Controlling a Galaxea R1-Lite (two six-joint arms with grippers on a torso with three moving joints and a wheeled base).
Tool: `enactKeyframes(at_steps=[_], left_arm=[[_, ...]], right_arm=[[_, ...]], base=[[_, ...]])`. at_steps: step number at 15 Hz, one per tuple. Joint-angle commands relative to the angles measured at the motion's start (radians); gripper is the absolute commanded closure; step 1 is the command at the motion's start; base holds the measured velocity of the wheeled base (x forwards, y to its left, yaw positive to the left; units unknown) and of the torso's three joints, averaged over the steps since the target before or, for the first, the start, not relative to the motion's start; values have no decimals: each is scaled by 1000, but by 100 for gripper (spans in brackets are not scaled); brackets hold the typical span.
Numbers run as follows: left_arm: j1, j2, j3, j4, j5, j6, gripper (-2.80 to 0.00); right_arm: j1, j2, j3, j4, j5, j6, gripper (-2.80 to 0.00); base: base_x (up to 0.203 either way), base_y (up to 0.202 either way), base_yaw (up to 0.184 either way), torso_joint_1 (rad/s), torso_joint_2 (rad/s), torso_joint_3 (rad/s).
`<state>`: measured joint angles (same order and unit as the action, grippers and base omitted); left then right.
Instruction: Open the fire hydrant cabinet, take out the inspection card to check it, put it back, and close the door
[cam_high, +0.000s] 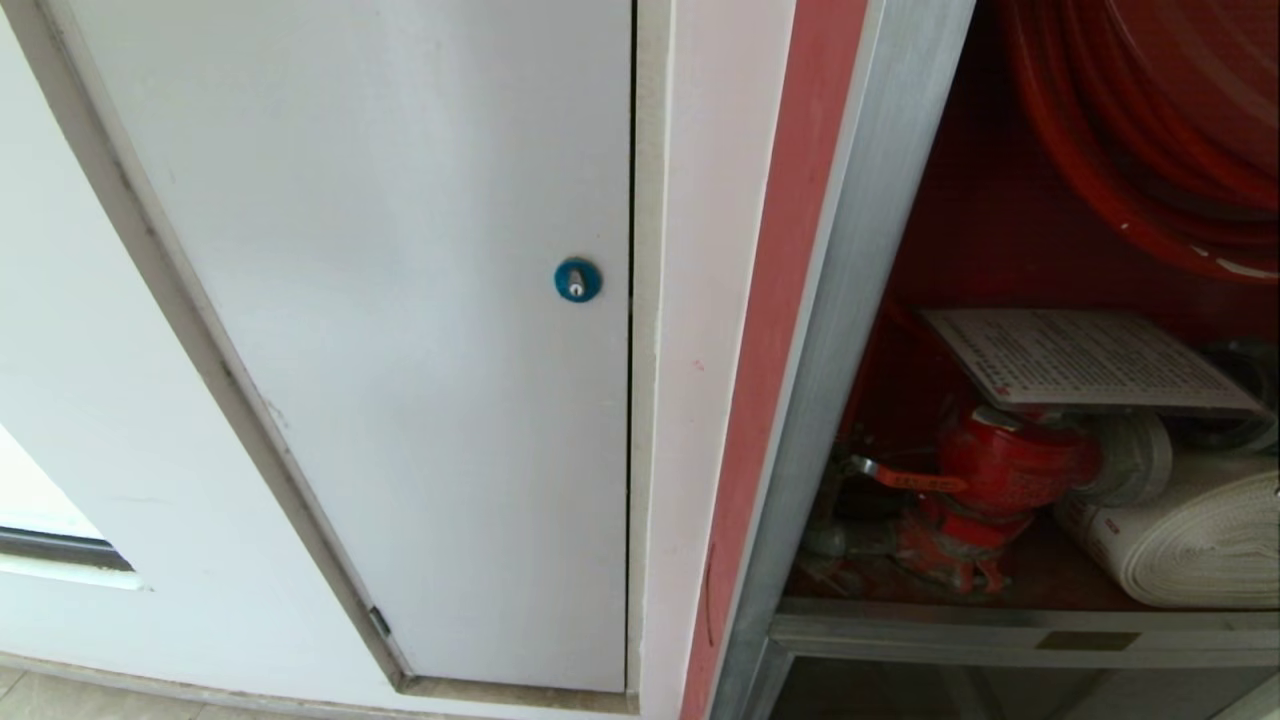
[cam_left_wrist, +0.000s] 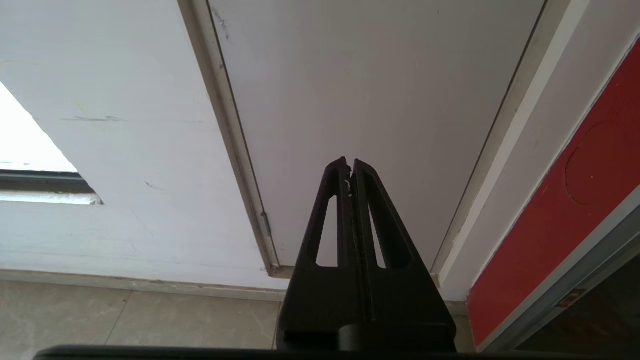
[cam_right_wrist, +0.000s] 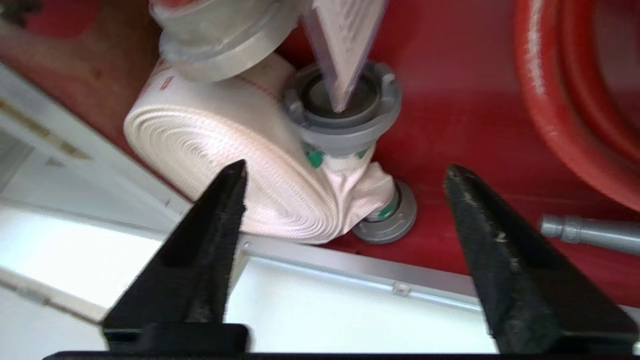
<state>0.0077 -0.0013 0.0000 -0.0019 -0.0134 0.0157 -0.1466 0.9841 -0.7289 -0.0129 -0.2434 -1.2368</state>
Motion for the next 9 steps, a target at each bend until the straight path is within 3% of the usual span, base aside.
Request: enactKeyframes(at_steps=[1, 9], left_arm=[[0, 1, 2, 0, 0, 1, 0], [0, 1, 2, 0, 0, 0, 0]], right_arm=[[3, 31, 29, -68, -2, -18, -280], [14, 146, 47, -247, 2, -36, -280]], base=[[0, 0, 0, 0, 0, 0], [0, 0, 0, 0, 0, 0]])
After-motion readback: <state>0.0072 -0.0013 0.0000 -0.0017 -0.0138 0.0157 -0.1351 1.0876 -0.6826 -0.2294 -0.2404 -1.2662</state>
